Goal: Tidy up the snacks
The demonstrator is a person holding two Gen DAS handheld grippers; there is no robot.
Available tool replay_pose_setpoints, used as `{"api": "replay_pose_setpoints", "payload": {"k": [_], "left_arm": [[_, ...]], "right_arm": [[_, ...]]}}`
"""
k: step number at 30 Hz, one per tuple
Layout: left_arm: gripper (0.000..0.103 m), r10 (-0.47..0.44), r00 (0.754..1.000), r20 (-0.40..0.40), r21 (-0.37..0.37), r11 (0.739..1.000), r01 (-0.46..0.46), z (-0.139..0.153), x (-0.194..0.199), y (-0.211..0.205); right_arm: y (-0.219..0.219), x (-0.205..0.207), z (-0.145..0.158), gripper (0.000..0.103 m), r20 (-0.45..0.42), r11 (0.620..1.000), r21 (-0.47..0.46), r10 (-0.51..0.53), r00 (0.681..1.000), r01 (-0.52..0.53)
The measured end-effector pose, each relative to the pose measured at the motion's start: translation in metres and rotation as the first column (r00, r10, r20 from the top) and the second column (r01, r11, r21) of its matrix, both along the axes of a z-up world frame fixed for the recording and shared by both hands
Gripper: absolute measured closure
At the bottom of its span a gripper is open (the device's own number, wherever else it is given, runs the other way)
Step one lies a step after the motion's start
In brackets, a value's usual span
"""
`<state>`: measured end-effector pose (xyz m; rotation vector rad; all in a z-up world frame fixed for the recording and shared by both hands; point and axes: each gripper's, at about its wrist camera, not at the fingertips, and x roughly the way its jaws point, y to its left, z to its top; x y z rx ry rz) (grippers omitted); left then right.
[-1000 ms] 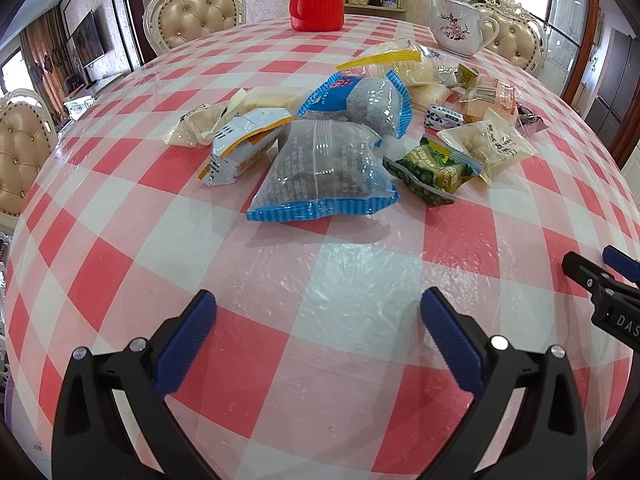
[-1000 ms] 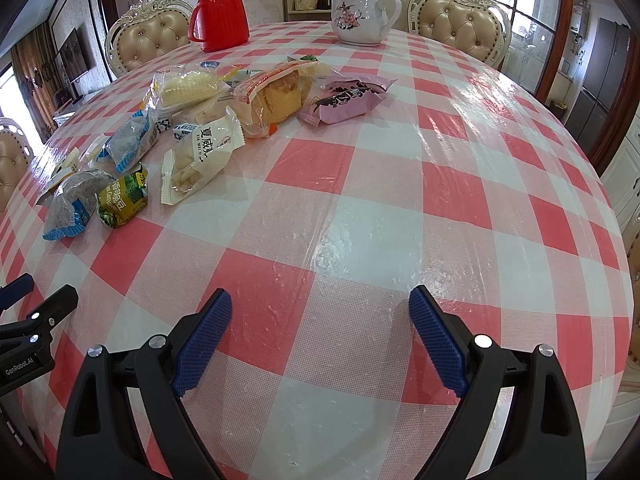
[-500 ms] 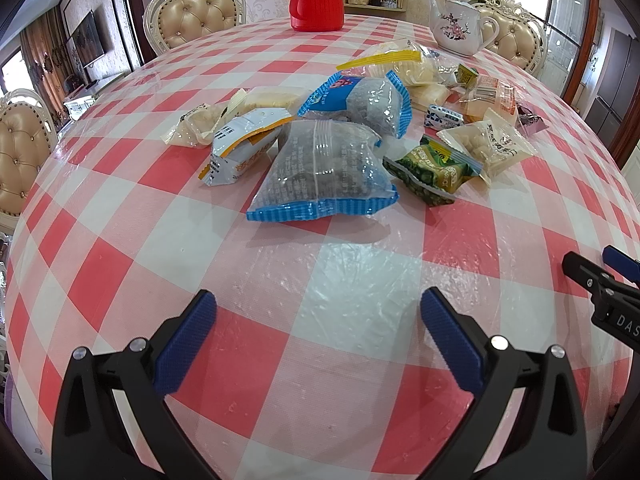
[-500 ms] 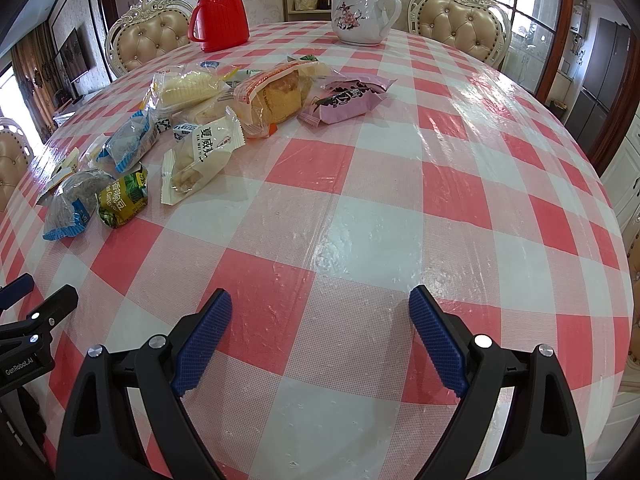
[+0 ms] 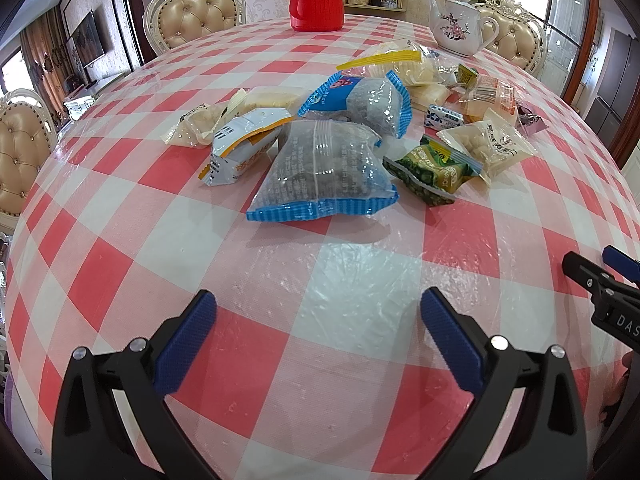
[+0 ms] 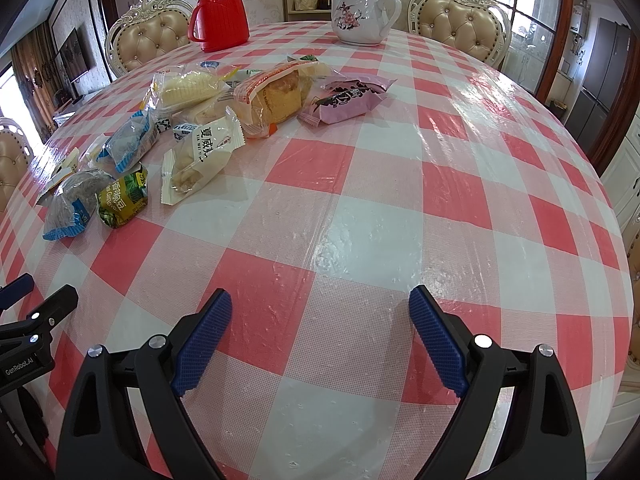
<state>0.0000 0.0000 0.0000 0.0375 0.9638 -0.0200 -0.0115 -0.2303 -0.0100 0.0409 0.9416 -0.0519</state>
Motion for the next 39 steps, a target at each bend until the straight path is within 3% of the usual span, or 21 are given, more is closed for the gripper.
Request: {"api": "replay_pose_setpoints", "payload": {"k": [36, 38, 39], "left_arm": [[0.001, 0.005, 1.0, -0.002, -0.001, 1.0, -0.005, 0.0003, -0.0015, 0.0002], [0.001, -0.005, 1.0, -0.015, -0.002, 1.0, 0.005, 0.0011, -0.0013, 0.001], [0.001, -0.01, 1.0, -0.023, -0.003, 1.0, 0.01, 0.0015, -0.0016, 0.0017]], "right_arm": [[0.0004, 0.0034, 0.0013, 0.016, -0.009, 1.0, 0.002, 0.006, 1.0, -0.006], [-0.0016, 0.0063, 0.0043, 0.016, -0.008, 0.997, 0.07, 0.032, 0.999, -0.031], [-0.0054, 0.0068, 0.0067, 0.016, 0.011, 0.985, 0.164, 0.044, 0.999, -0.046]]}}
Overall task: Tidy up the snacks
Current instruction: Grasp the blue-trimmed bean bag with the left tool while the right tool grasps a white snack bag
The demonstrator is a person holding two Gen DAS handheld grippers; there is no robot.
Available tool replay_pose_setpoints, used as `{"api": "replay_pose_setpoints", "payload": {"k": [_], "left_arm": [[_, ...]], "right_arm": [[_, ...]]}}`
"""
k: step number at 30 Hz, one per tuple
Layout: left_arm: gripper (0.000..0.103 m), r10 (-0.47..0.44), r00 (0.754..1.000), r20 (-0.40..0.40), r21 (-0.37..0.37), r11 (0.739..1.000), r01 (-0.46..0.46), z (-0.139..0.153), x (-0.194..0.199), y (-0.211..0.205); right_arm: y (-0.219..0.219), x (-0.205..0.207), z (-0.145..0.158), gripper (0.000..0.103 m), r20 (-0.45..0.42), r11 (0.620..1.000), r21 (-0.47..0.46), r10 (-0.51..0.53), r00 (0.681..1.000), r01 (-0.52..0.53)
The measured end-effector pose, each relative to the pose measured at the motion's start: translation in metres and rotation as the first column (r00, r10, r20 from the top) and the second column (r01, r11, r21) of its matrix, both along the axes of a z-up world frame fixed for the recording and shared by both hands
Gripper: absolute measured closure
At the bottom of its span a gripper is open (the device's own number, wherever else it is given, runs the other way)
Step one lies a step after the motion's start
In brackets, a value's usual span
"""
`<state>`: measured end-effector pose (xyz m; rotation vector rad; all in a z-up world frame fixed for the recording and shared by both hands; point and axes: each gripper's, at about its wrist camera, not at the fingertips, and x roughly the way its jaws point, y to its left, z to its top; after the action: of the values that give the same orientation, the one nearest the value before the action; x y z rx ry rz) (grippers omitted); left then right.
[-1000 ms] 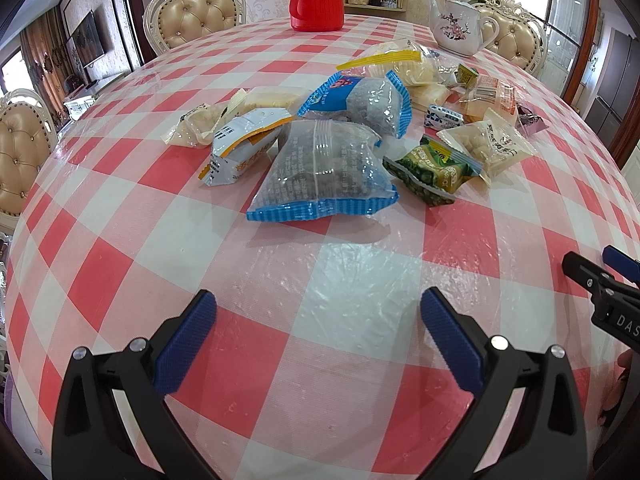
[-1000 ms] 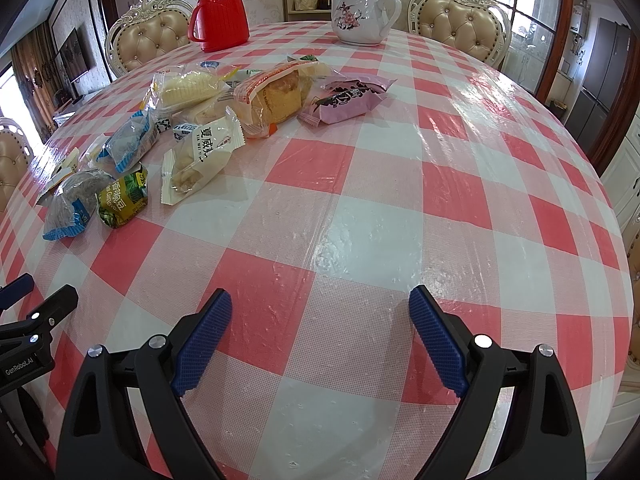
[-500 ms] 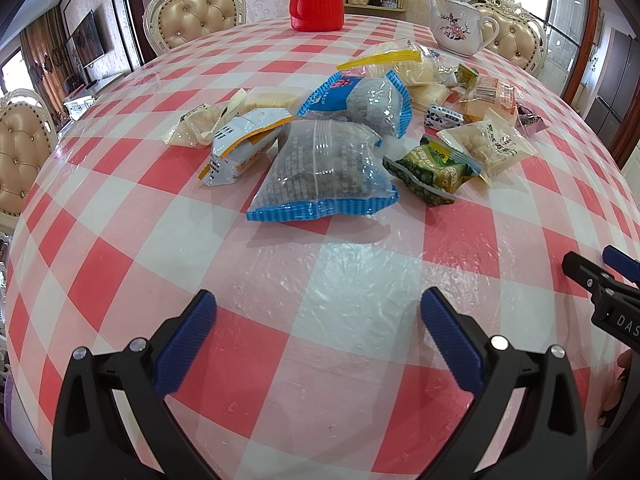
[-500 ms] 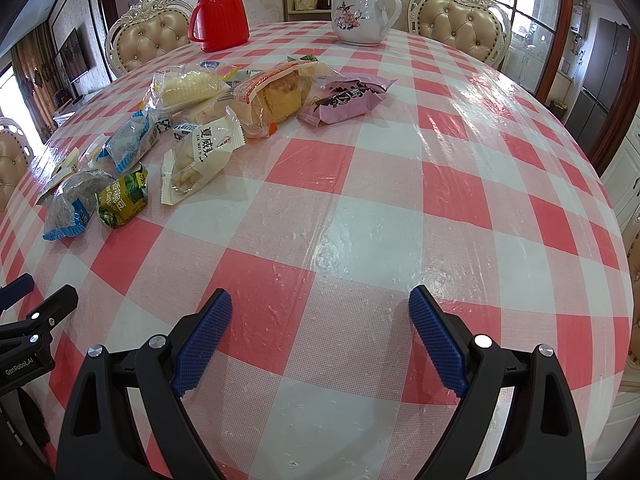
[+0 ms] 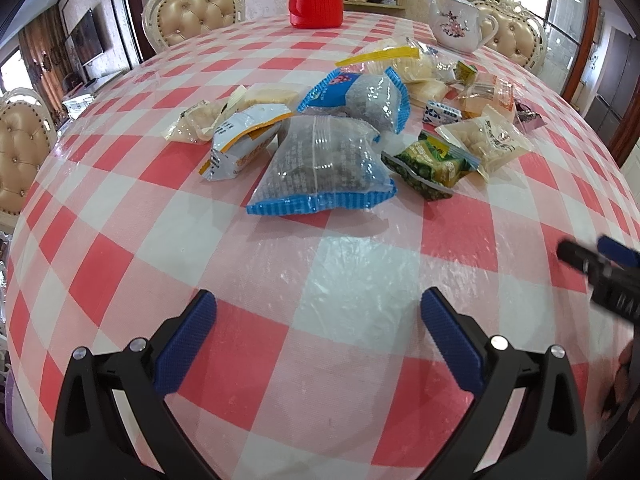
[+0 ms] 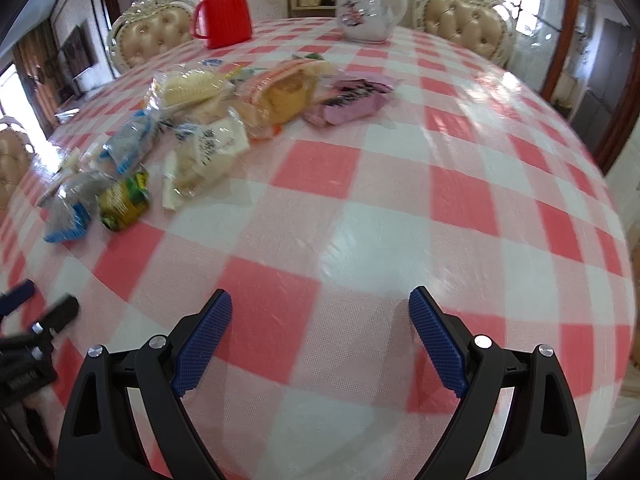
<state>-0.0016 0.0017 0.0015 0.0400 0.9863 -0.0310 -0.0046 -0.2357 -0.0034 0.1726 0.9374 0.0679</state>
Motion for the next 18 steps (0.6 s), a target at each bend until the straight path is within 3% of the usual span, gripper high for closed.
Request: {"api": "replay_pose_setpoints", "payload": {"k": [2, 5, 8, 12, 16, 17, 18], "left_arm": [[0.001, 0.004, 1.0, -0.008, -0.01, 1.0, -0.004, 0.0, -0.002, 0.006], [0.001, 0.111, 0.994, 0.017, -0.076, 0.991, -0.109, 0.005, -0.011, 0.027], [0.001, 0.22, 0.972, 0.079, -0.125, 0.97, -0.209, 0.014, -0.021, 0.051], [0.001, 0.262, 0.961, 0.092, -0.157, 0.956, -0.246, 0.018, -0.027, 0.066], [0.001, 0.242, 0.963, 0.114, -0.135, 0.965, -0.227, 0.02, -0.028, 0.061], [0.001, 0.233, 0.965, 0.121, -0.129, 0.968, -0.217, 0.021, -0.028, 0.059], [0.001, 0.222, 0.967, 0.126, -0.13, 0.97, -0.206, 0.022, -0.027, 0.058]], "right_arm": [[-0.004, 0.009, 0.006, 0.016, 0.033, 0.981, 0.195, 0.01, 0.999, -0.017], [0.002, 0.028, 0.007, 0.016, 0.046, 0.974, 0.226, 0.022, 0.999, -0.032], [0.013, 0.057, 0.005, 0.016, 0.05, 0.95, 0.31, 0.014, 0.999, -0.029], [0.03, 0.092, 0.006, 0.021, 0.033, 0.953, 0.304, 0.012, 0.999, -0.022], [0.055, 0.103, 0.005, 0.036, 0.03, 0.966, 0.252, 0.049, 0.998, -0.055], [0.06, 0.101, 0.004, 0.055, 0.019, 0.971, 0.23, 0.062, 0.998, -0.065], [0.063, 0.097, 0.004, 0.068, 0.024, 0.974, 0.214, 0.07, 0.997, -0.073]]}}
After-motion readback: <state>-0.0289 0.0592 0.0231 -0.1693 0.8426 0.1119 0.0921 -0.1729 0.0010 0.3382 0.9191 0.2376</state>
